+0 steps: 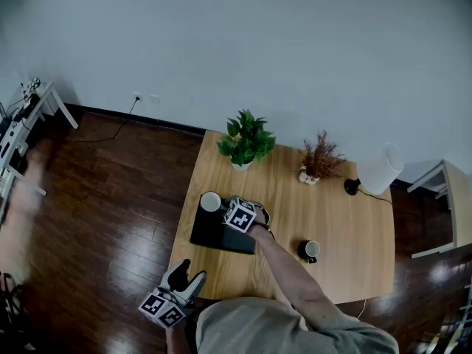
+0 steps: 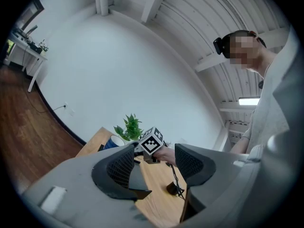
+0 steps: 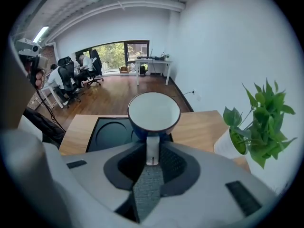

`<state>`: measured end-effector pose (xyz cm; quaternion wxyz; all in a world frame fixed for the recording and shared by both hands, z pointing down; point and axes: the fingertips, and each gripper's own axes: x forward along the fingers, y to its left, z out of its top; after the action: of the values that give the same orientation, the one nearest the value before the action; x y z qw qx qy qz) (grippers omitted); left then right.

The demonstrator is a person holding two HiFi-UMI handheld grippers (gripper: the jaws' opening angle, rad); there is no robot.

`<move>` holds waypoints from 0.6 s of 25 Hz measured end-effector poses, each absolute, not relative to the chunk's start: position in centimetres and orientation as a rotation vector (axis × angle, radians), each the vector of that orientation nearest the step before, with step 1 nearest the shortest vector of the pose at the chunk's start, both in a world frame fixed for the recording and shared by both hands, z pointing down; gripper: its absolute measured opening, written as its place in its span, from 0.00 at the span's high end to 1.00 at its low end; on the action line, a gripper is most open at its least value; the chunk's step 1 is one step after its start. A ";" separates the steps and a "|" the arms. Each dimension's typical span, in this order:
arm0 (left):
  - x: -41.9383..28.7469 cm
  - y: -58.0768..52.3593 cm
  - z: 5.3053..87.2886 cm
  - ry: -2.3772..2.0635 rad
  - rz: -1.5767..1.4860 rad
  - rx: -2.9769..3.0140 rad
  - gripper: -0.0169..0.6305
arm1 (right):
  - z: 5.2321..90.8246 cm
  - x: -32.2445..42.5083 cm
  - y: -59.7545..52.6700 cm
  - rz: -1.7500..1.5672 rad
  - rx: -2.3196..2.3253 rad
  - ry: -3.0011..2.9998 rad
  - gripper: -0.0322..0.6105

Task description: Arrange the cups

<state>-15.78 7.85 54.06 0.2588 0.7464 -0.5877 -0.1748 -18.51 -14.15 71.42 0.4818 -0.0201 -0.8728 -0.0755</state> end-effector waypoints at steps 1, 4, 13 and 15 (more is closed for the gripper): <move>-15.7 7.8 54.0 -1.591 -0.476 2.027 0.58 | 71.4 -18.5 -14.1 -0.181 -0.050 -2.123 0.82; -15.6 7.4 53.8 -1.580 -0.475 2.040 0.58 | 71.3 -18.8 -14.0 -0.182 -0.041 -2.131 0.82; -13.6 6.0 53.9 -1.502 -0.434 2.092 0.58 | 68.6 -12.9 -12.8 -0.116 0.093 -2.281 0.79; -12.9 5.4 53.8 -1.479 -0.413 2.116 0.58 | 66.2 -9.5 -11.1 -0.041 0.137 -2.411 0.80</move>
<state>-12.95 5.42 53.78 0.2606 0.7814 -0.5461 -0.1526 -9.48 -11.08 66.15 0.3552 0.0531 -0.9332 -0.0157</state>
